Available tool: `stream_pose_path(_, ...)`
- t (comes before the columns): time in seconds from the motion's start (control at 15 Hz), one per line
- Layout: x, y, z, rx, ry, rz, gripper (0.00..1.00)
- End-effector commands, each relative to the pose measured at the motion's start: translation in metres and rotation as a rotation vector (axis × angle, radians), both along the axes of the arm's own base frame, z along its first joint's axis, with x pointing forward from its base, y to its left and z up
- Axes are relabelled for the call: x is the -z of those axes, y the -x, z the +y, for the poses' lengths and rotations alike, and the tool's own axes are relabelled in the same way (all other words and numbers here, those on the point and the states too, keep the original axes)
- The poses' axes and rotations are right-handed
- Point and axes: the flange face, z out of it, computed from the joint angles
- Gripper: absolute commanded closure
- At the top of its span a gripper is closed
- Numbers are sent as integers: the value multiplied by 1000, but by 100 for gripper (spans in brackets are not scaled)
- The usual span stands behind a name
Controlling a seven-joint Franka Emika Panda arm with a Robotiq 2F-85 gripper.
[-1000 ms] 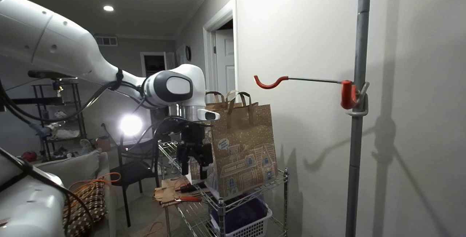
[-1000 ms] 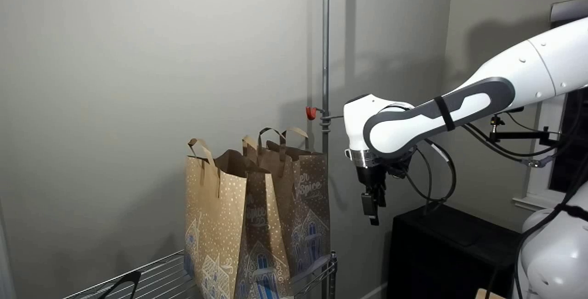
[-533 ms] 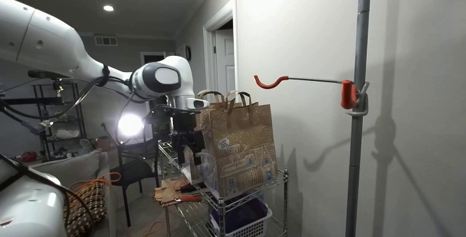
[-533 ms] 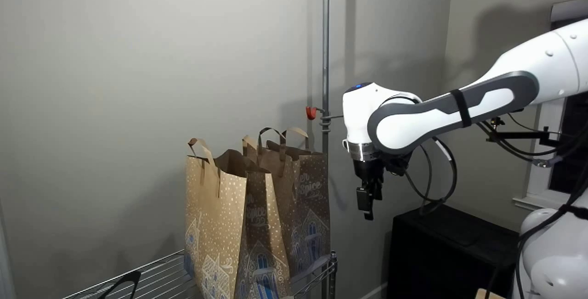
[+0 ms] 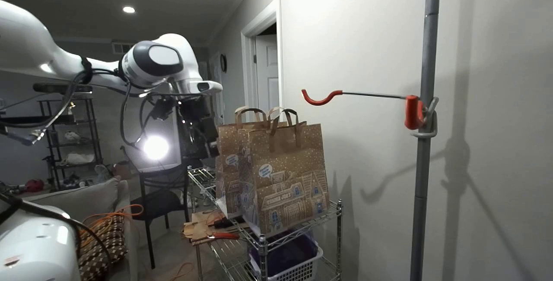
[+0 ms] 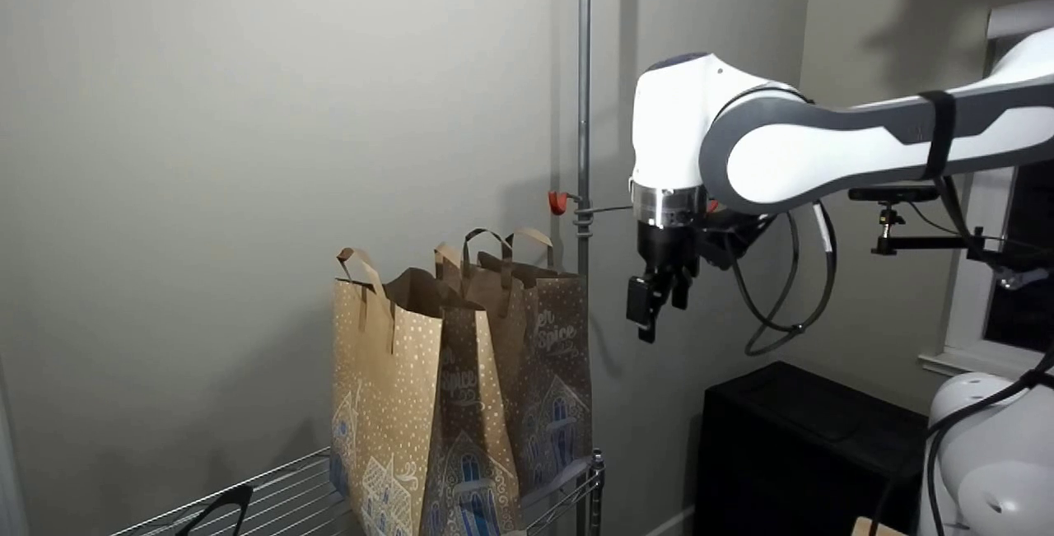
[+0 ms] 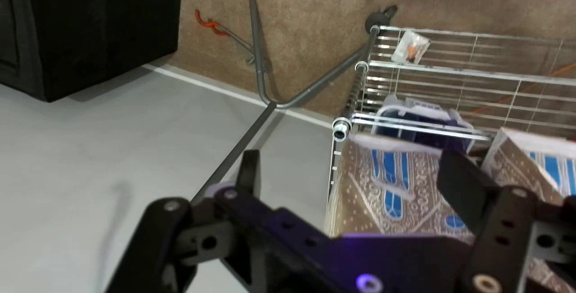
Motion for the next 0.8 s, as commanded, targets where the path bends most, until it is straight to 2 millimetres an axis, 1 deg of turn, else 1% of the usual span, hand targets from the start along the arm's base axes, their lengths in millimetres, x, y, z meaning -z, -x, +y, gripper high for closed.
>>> stream_pose_path(0.0, -55, -29, 5, 51, 43, -120, 0)
stream_pose_path(0.2, -89, -59, 7, 25, 19, -202, 0)
stream_pose_path(0.33, -101, -78, 11, 7, -25, -239, 0)
stream_pose_path(0.53, -104, -107, 13, -19, -56, -269, 0)
stream_pose_path(0.73, -97, -130, 13, -48, -37, -272, 0)
